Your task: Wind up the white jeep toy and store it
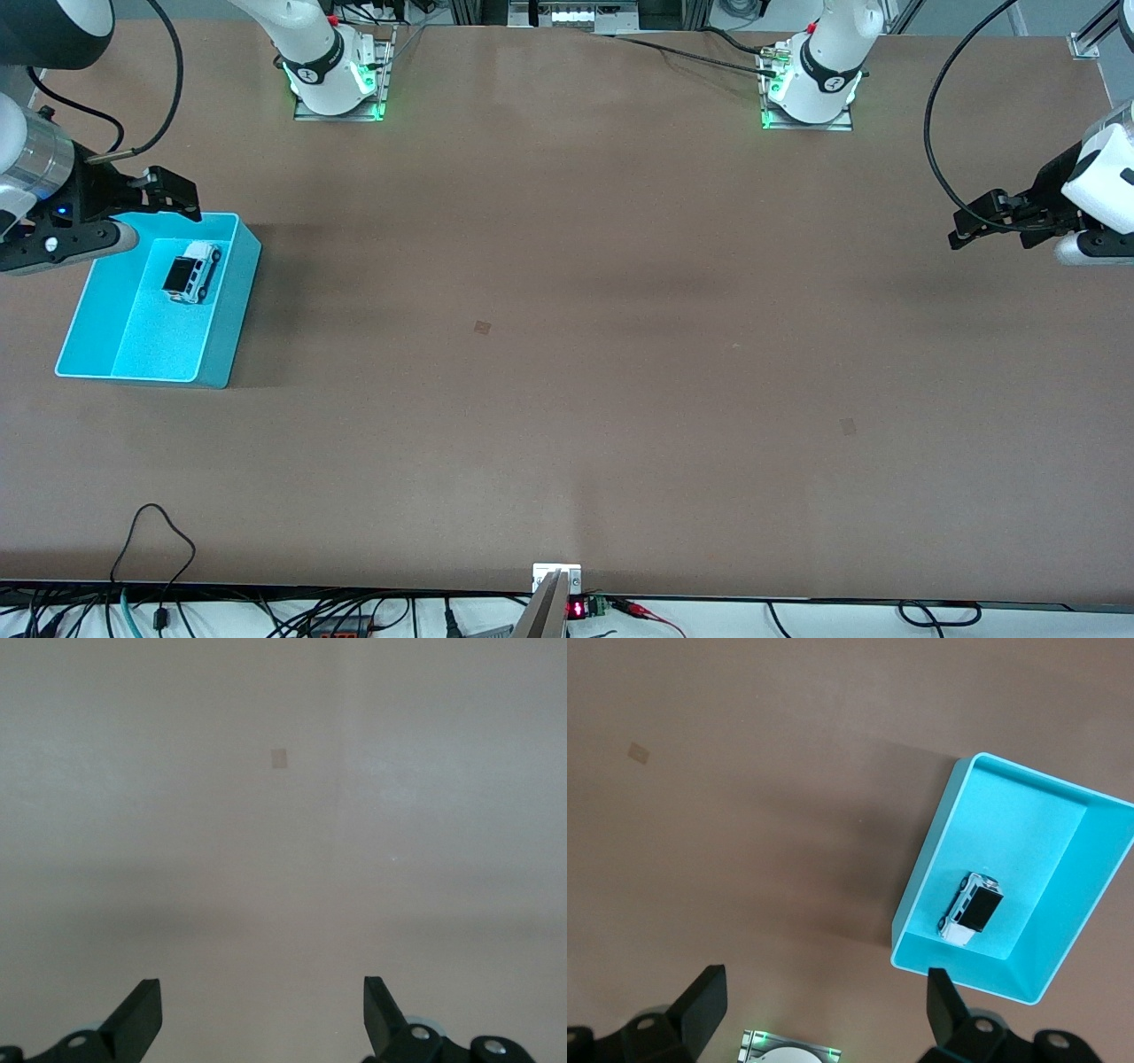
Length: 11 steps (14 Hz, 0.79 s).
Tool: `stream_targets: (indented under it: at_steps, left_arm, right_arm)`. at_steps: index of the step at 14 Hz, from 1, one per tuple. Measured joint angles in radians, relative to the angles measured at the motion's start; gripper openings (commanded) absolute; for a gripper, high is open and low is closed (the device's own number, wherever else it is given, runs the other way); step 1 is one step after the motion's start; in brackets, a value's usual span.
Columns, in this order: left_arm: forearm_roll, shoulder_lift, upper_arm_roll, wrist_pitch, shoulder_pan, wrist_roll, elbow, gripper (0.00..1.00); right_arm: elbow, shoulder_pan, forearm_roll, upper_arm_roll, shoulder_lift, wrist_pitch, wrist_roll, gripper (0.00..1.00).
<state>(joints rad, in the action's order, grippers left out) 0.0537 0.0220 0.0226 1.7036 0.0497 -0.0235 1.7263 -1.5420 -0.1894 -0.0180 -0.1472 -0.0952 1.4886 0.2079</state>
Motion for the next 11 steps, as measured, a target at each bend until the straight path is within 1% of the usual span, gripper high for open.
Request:
stream_targets:
  at_steps: [4, 11]
  left_arm:
    - [0.0, 0.003, 0.002, 0.0, 0.0, 0.0, 0.0, 1.0]
    - [0.0, 0.009, 0.002, -0.003, 0.0, 0.026, 0.0, 1.0]
  right_arm:
    - [0.006, 0.041, 0.0, -0.002, 0.003, 0.0, 0.0, 1.0]
    - [0.012, 0.043, 0.0, 0.0, 0.005, 0.0, -0.025, 1.0]
